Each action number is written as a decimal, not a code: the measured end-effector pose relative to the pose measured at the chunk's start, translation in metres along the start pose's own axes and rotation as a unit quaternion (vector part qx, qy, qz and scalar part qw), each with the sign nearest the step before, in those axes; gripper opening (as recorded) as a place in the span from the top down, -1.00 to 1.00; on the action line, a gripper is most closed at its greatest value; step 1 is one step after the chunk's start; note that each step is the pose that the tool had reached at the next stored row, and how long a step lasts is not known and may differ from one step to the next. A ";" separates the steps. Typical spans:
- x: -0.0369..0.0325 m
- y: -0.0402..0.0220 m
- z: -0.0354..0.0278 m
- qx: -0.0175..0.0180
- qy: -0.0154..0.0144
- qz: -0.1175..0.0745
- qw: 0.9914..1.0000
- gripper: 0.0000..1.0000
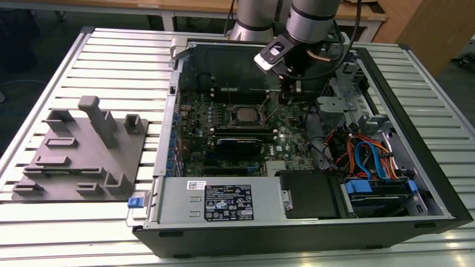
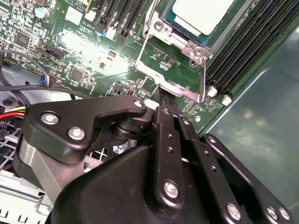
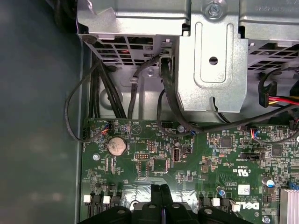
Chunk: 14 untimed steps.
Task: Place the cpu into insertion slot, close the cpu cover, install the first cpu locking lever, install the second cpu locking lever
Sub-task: 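Close the cpu cover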
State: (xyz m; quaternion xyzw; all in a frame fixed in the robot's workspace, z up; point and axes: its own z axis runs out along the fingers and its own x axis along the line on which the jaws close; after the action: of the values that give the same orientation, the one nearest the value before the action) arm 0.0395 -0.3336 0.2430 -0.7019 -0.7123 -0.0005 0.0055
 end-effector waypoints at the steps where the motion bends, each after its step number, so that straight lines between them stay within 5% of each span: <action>1: 0.0000 -0.0003 0.0000 0.000 0.000 0.000 1.000 0.80; 14: 0.0001 -0.0055 0.0000 0.000 0.000 0.000 1.000 0.80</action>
State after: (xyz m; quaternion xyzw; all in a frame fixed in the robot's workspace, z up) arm 0.0341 -0.3336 0.2430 -0.7019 -0.7122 -0.0005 0.0056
